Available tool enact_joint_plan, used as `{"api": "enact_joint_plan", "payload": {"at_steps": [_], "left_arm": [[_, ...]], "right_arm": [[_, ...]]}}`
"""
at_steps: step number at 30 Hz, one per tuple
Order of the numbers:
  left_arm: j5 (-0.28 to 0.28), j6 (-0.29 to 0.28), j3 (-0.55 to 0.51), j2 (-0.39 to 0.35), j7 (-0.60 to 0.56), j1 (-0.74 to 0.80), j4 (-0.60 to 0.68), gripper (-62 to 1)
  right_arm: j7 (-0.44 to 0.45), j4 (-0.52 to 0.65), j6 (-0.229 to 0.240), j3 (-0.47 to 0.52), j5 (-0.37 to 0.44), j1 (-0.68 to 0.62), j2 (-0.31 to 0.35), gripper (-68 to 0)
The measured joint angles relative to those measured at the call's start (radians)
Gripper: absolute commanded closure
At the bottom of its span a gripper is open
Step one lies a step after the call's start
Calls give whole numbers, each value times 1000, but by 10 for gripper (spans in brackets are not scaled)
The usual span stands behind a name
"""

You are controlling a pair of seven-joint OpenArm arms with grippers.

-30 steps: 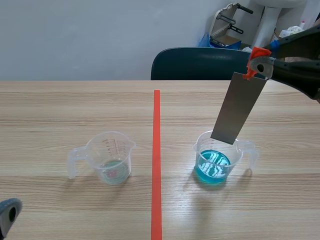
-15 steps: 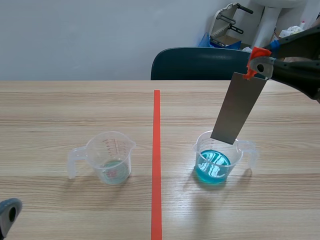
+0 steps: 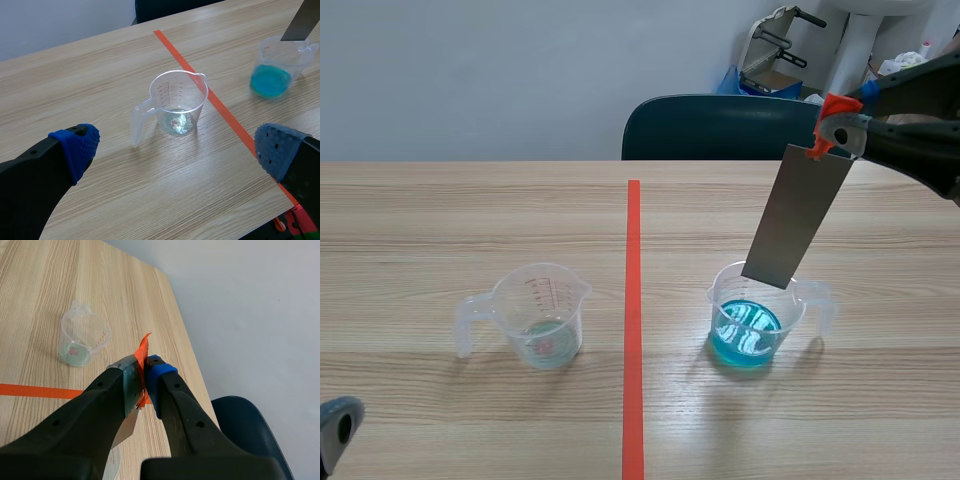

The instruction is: Do the redox reaction experiment

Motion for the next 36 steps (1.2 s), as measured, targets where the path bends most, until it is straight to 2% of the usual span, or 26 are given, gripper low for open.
{"api": "enact_joint_plan", "payload": {"at_steps": [24, 28, 36], "left_arm": [[0, 0, 0, 0, 1, 0, 0, -623], [0, 0, 0, 0, 45, 0, 0, -623], [0, 0, 0, 0, 45, 0, 0, -623]], "right_arm": [[-11, 0, 0, 0, 0, 0, 0, -8], [-11, 0, 0, 0, 0, 0, 0, -8], [-18, 0, 0, 0, 0, 0, -3, -8]]}}
